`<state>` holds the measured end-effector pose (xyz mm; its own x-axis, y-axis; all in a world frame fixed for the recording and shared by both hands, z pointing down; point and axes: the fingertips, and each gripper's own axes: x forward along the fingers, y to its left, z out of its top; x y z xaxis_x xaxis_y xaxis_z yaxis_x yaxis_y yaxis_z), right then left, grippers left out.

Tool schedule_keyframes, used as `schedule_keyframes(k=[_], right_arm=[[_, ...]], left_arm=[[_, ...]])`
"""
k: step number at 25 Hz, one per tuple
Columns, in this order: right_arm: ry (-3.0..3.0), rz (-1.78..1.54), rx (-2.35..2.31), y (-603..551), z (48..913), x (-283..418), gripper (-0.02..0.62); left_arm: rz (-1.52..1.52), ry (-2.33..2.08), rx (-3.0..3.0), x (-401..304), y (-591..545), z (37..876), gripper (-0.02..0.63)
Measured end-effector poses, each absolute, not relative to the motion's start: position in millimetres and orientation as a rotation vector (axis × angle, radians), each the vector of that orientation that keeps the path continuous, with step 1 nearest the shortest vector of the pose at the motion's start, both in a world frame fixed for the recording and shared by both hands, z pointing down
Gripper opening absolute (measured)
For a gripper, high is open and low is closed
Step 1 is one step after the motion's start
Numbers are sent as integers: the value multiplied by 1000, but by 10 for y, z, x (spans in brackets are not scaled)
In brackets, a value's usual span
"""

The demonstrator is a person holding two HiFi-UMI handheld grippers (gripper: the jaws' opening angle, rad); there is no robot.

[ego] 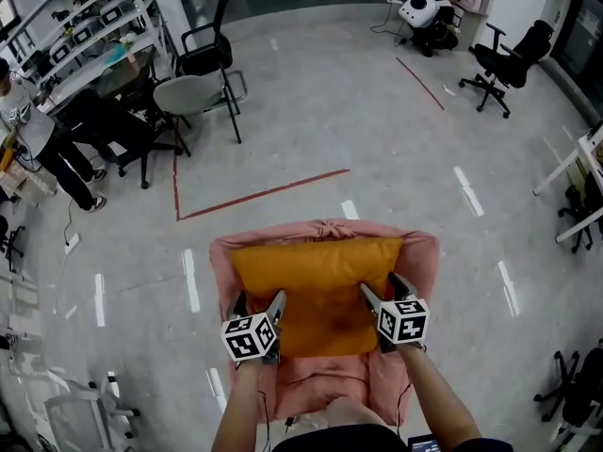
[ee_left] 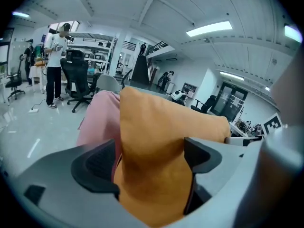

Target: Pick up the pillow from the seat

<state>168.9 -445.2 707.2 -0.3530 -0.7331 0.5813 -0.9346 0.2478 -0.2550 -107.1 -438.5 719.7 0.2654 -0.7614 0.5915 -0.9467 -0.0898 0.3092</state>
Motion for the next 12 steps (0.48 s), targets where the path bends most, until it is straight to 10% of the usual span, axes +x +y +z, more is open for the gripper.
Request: schedule_keyframes(k=[12], right_arm=[[-2235,814,1500,-4513,7097,1669,330]], left_arm=[[379,-1409,1962,-1024,-4532,7283,461]])
